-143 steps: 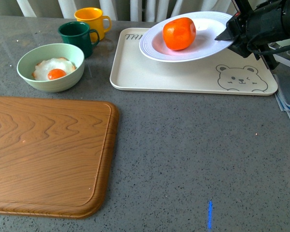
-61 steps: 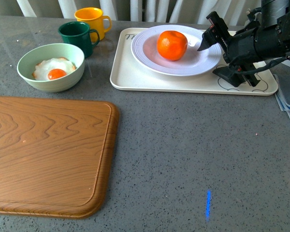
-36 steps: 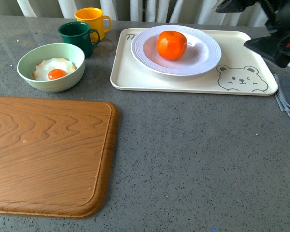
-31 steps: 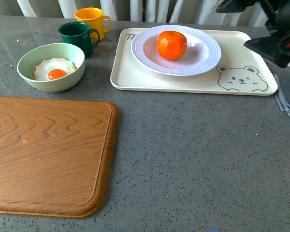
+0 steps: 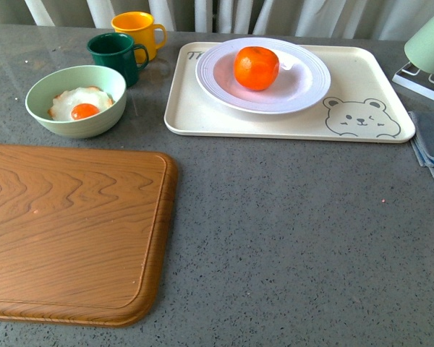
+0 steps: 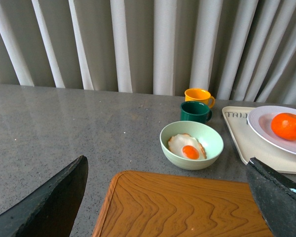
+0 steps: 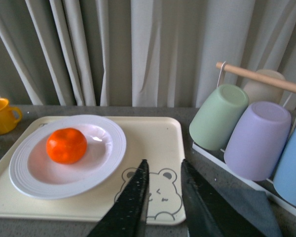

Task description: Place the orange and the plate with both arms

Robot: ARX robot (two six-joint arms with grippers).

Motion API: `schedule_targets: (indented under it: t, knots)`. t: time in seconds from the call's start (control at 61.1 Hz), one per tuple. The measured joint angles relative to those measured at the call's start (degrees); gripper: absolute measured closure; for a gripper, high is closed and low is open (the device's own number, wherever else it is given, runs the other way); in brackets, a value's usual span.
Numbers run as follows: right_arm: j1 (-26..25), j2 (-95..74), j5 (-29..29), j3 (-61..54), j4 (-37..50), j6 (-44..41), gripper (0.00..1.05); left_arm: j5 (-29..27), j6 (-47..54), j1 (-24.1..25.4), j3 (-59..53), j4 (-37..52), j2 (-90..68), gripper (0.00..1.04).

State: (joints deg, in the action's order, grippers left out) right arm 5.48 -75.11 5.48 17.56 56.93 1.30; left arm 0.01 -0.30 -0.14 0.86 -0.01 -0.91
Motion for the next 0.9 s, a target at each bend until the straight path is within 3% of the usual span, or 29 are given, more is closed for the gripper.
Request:
schedule_targets:
  t: [0.098,0.376,0.507,0.9]
  knots:
    - [-0.63,3.72,-1.03,-3.23,-0.48,-0.79,1.03,0.00,0.00,0.00,0.00,0.00,0.00,0.09]
    - [-5.25,14.67,-5.09,-10.08,-4.81,-0.94,1.03,0.00,0.00,0.00,0.00,0.00,0.00,0.09]
    - [-5.29,16.11,-5.49,-13.42,-2.82,-0.94,1.03,0.00,0.02,0.00,0.00,0.00,0.00,0.09]
    - [-5.35,33.22,-5.46,-16.28,-16.70,-0.96,1.03,0.00,0.00,0.00,0.00,0.00,0.00,0.09]
